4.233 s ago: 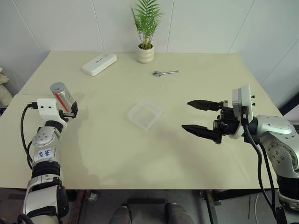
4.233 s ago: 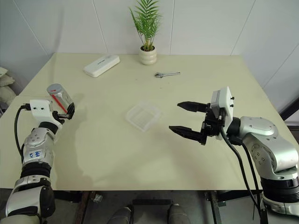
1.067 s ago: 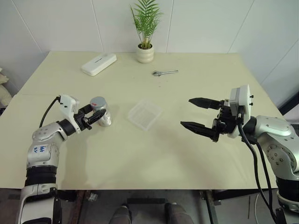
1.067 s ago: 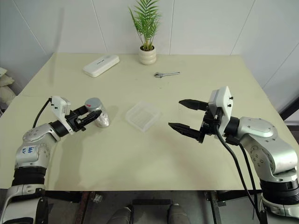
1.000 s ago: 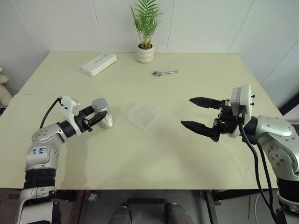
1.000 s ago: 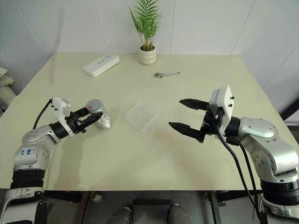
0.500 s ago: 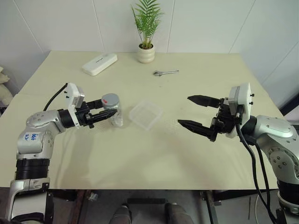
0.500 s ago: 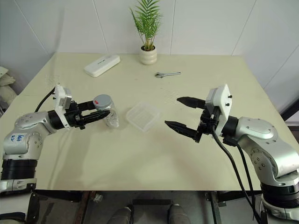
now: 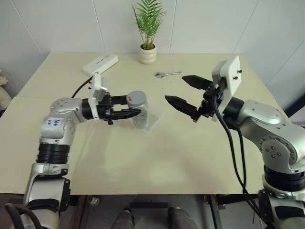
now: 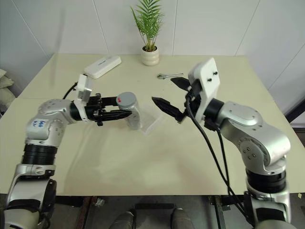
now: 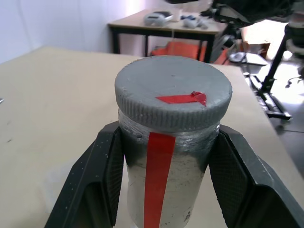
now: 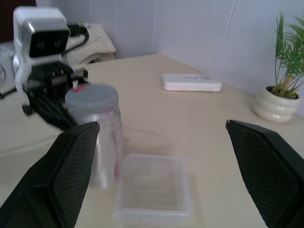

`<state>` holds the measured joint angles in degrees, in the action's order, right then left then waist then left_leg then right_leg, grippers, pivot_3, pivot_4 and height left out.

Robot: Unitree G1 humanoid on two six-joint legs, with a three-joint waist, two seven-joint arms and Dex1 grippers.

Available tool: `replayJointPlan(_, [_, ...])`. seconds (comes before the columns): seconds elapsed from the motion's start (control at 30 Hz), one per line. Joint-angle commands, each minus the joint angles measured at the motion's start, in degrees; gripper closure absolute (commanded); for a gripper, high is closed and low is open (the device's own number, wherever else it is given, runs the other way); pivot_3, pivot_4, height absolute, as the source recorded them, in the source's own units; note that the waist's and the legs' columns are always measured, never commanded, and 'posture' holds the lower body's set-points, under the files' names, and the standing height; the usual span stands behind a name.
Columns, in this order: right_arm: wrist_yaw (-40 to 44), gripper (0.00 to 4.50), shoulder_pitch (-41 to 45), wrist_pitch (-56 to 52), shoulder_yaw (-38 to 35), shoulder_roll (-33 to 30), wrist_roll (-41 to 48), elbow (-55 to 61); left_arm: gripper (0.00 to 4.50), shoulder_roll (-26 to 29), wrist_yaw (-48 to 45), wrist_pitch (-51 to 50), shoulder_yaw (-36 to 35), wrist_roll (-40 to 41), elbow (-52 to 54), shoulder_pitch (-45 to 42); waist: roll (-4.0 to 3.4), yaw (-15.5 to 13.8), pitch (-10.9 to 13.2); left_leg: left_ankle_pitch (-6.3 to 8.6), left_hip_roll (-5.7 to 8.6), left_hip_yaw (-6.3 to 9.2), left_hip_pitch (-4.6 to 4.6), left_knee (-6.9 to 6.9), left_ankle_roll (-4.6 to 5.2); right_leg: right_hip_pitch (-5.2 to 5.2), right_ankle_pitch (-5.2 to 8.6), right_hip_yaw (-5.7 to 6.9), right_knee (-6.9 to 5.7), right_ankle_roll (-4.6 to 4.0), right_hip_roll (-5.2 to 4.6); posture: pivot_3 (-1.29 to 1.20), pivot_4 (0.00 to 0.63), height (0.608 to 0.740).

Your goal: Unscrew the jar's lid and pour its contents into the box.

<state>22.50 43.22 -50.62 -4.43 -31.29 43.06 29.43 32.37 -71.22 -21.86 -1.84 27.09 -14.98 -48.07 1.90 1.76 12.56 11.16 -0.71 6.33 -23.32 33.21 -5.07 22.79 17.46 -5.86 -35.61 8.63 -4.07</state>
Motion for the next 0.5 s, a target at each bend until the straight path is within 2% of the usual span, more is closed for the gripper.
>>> replayJointPlan(0.03, [-5.44, 0.0, 3.22, -2.87, 0.1, 3.51, 1.42, 2.6, 2.3, -1.83, -1.45, 1.55, 0.63, 0.45, -0.82, -2.67, 0.0, 0.06, 0.0, 0.0, 0.0, 0.0, -0.01, -0.01, 0.0, 0.01, 0.0, 0.0, -0.01, 0.0, 0.0, 0.0, 0.15, 0.74])
replayJointPlan(0.2, [-11.43, 0.0, 5.64, -10.39, 1.51, 8.83, 3.92, 2.44, 2.3, -5.05, -2.97, 2.93, 2.02, 0.03, -3.11, -5.05, 0.0, 0.07, 0.0, 0.0, -0.04, 0.01, -0.01, -0.06, 0.0, 0.12, 0.03, 0.0, -0.13, -0.06, 0.04, 0.0, 0.15, 0.74])
replayJointPlan(0.5, [-12.99, 0.0, 6.57, -13.71, 3.7, 10.42, 3.1, 2.78, 2.3, -6.41, -5.44, 4.89, 3.66, -2.02, -7.46, -8.58, -0.01, 0.18, 0.0, -0.01, -0.07, 0.01, -0.28, -0.02, 0.0, 0.56, 0.05, -0.01, -0.37, -0.09, 0.1, 0.0, 0.15, 0.74])
